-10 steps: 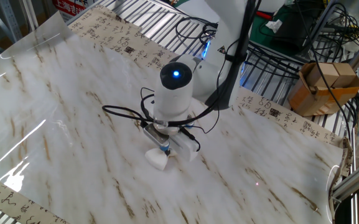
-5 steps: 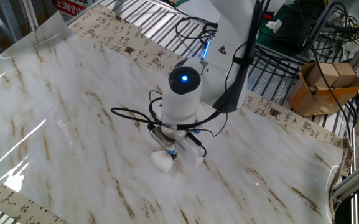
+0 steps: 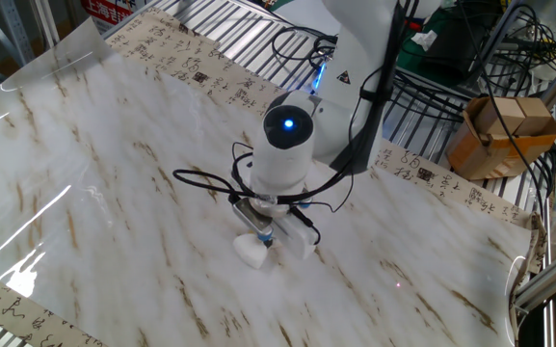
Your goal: Clean the tabletop with a sponge
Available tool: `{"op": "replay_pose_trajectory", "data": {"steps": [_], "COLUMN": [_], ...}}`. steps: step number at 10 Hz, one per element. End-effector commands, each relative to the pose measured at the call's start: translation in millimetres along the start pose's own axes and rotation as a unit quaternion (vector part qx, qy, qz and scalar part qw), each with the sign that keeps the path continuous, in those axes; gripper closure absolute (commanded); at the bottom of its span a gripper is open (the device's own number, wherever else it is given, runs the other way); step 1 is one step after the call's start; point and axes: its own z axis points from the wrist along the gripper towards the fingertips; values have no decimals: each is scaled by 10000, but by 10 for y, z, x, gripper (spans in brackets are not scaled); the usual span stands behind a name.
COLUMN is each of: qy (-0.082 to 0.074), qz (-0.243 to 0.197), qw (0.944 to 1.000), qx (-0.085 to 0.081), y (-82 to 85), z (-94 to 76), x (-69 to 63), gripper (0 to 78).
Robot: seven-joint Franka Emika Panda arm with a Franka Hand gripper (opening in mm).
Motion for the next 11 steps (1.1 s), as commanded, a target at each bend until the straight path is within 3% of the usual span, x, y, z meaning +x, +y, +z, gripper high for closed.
{"op": "replay_pose_trajectory", "data": {"steps": [1,4,11], "qy": [49,50,120], "qz": [-169,-329,-738], "qw": [9998,9994,9972], "qx": [68,81,97], "y": [-67,-188,-646], "z": [81,62,-13], "x": [4,-65,-197], "gripper": [764,764,764]}}
